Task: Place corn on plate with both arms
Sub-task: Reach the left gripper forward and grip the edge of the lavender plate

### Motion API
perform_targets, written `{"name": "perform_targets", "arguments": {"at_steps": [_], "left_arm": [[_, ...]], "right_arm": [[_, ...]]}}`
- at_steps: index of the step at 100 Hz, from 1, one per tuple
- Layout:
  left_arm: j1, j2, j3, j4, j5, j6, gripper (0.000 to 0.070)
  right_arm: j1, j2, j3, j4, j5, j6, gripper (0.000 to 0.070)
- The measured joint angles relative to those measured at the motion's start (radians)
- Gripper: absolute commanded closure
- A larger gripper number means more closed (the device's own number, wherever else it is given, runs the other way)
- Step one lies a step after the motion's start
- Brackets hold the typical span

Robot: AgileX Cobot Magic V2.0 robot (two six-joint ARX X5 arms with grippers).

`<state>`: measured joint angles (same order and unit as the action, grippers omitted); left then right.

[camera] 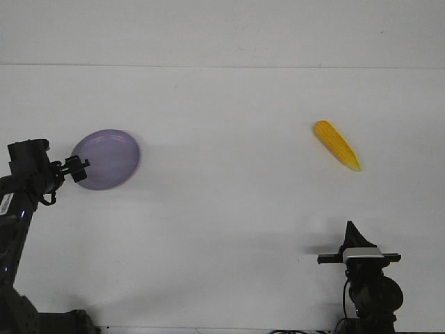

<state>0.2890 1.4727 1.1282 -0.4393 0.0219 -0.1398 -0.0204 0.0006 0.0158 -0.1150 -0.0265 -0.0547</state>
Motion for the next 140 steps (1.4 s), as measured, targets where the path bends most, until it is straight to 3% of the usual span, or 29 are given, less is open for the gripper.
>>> {"name": "perform_targets", "arguments": {"at_steps": [40, 63, 72, 101, 121, 140], "left_arm": [[0.023, 0.246, 0.024, 0.198, 0.049, -0.001, 0.0299], [0.022, 0.276, 0.024, 0.239, 0.061, -0.004, 0.0552], [0.022, 0.276, 0.024, 0.253, 0.06, -0.004, 0.07], [0.022, 0.276, 0.024, 0.251, 0.074, -0.005, 0.0695], [0.025, 0.225, 0.024, 0.189, 0.201, -0.012, 0.0695], [0.023, 0.018, 0.024, 0.072, 0.309, -0.035, 0.0695]], "right_arm": [[0.0, 0.0, 0.0, 0.0, 0.0, 0.0, 0.0694], [0.0, 0.0, 0.0, 0.0, 0.0, 0.0, 0.0694], [0.0, 0.0, 0.0, 0.0, 0.0, 0.0, 0.0694], [0.0, 0.0, 0.0, 0.0, 0.0, 0.0, 0.0694], [0.0, 0.0, 0.0, 0.0, 0.0, 0.0, 0.0694], [0.0, 0.0, 0.0, 0.0, 0.0, 0.0, 0.0694]]}}
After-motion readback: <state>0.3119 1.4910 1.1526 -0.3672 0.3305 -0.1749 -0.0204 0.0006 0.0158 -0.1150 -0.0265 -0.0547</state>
